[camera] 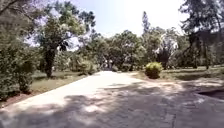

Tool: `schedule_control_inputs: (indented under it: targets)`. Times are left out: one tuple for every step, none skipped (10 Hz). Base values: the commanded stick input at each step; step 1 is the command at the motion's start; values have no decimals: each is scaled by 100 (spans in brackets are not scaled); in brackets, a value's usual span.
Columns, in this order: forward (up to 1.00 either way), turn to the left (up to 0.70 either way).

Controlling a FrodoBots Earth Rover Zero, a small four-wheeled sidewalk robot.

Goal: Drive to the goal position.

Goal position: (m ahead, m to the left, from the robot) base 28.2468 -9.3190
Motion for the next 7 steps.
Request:
schedule_control_inputs:
  targets:
    - [70,0]
    - [70,0]
    - [70,0]
    - [70,0]
    - [70,0]
    - [70,0]
    - [70,0]
